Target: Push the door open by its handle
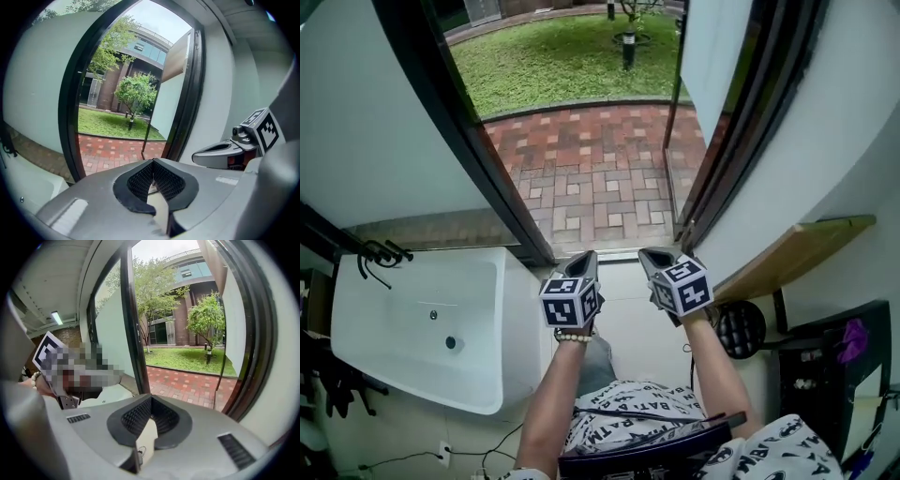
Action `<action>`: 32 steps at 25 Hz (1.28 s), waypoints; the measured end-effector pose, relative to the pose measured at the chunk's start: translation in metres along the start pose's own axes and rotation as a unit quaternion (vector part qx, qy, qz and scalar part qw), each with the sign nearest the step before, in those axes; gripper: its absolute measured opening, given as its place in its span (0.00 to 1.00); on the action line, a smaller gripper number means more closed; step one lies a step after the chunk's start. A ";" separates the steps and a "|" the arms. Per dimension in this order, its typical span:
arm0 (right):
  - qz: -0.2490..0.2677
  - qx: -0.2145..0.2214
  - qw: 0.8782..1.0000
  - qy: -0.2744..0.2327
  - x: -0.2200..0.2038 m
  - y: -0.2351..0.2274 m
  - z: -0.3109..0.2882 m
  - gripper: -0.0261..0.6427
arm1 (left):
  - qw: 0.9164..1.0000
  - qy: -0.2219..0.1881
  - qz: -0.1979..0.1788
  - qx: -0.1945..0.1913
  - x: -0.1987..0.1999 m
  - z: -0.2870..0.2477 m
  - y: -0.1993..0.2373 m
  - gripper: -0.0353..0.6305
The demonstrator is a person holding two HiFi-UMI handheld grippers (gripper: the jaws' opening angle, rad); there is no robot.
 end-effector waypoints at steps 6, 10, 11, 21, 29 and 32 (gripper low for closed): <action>-0.008 0.006 1.000 -0.018 -0.029 0.035 0.048 0.04 | 1.000 0.003 -0.006 0.005 -0.032 0.050 -0.029 0.03; -0.004 0.001 1.000 -0.016 -0.043 0.049 0.071 0.04 | 1.000 0.000 -0.003 0.000 -0.047 0.072 -0.044 0.03; -0.002 -0.002 1.000 -0.016 -0.046 0.052 0.075 0.04 | 1.000 -0.001 -0.005 0.000 -0.048 0.076 -0.046 0.03; 0.010 -0.004 0.999 -0.036 -0.057 0.074 0.097 0.04 | 1.000 -0.013 -0.013 -0.003 -0.059 0.103 -0.064 0.03; 0.011 0.007 0.999 -0.035 -0.056 0.077 0.094 0.04 | 1.000 -0.010 -0.010 -0.001 -0.061 0.104 -0.064 0.03; 0.013 0.011 0.999 -0.031 -0.057 0.077 0.090 0.04 | 1.000 -0.013 -0.008 0.002 -0.061 0.102 -0.063 0.03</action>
Point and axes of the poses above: the fingertips, and each gripper's own axes: z backward along the fingers, y to its left, x out of its top, the point moved 8 cm from there along z, backward along the fingers, and after that the axes turned 8 degrees about x, right-handed, at the moved point
